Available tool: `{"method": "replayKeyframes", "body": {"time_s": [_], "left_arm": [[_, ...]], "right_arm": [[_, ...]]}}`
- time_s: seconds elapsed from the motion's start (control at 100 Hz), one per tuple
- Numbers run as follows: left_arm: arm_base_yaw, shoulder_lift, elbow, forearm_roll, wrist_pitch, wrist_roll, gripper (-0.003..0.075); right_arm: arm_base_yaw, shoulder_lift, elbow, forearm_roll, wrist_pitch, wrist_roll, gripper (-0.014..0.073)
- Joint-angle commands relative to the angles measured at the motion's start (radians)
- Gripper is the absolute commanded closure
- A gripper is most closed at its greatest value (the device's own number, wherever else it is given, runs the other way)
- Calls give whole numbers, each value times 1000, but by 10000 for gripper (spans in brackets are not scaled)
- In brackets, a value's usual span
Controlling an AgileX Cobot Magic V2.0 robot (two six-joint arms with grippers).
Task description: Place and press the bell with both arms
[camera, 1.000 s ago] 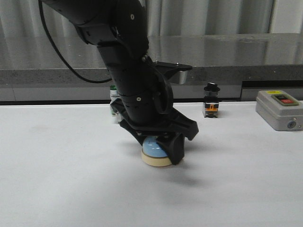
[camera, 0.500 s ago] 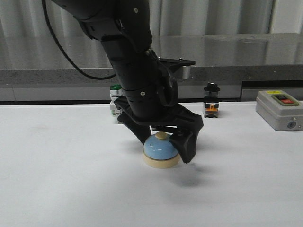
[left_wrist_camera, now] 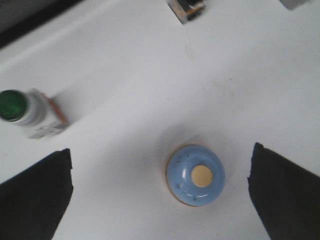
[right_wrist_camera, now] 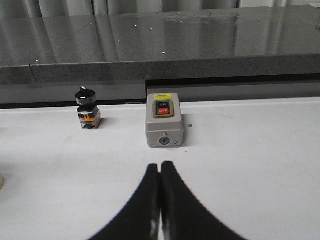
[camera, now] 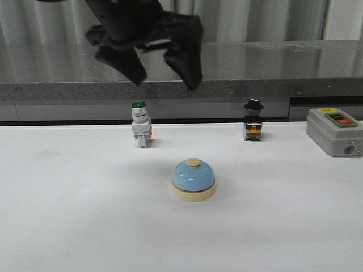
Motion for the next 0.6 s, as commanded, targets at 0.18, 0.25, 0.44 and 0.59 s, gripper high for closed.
{"method": "replayKeyframes", "body": {"time_s": [0.18,0.25,0.44,0.59], "left_arm": [[198,-346,225,-20,-210,-37,41],[257,-426,303,-22,-262,-41,41],[393,-652,519,-34,-396,-41,41],[442,-833,669,-36,-445,-41,47]], "right_arm": [[-7,-18,-14,-11,-85,-2,654],[-7,-18,-14,-11,-85,-2,654],[-7,-18,-14,-11,-85,-2,654],[-7,-18,-14,-11,-85,-2,654]]}}
